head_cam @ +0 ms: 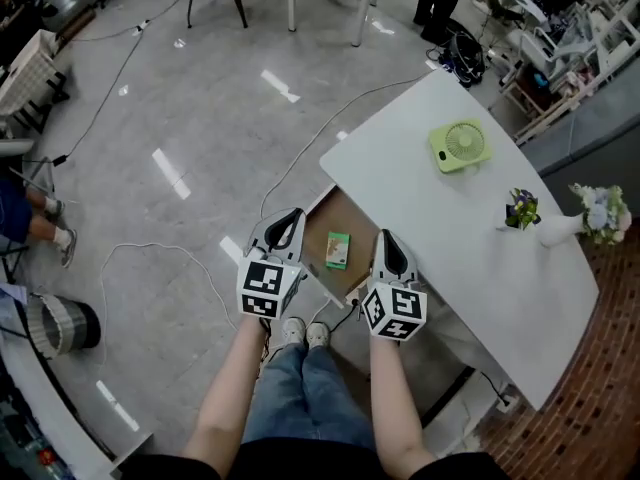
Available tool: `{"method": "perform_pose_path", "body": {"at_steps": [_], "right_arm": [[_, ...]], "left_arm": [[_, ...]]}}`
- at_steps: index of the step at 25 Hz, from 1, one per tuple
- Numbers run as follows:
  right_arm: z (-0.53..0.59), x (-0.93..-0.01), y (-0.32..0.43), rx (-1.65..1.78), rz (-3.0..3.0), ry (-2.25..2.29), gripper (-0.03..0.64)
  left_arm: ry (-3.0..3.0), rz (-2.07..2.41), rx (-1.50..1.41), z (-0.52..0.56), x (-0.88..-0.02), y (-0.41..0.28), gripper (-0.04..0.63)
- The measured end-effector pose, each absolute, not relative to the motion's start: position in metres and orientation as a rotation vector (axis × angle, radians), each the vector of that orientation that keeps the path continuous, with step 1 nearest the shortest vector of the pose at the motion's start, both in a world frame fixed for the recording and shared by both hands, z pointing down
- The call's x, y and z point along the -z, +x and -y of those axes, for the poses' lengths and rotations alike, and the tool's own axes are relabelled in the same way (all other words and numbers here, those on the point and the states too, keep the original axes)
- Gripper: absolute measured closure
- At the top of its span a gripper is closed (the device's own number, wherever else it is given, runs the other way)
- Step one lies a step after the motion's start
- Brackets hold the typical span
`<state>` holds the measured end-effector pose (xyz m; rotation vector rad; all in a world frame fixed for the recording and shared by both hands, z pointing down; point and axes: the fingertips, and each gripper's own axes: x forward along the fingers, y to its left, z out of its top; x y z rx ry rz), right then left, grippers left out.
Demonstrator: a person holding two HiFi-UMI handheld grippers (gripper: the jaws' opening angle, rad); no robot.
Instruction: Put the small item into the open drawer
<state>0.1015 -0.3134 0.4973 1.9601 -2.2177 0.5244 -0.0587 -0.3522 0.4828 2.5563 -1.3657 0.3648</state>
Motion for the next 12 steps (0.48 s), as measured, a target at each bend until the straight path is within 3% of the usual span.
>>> {"method": "perform_pose_path", "body": {"at_steps": [12], "right_arm": [[0.283,-0.369,0.138,-0.295,2.294,2.081,0.614]], "left_arm": [[2.699,1.402,-0.249,0.325,-0.366,-0.054,0.572]]}}
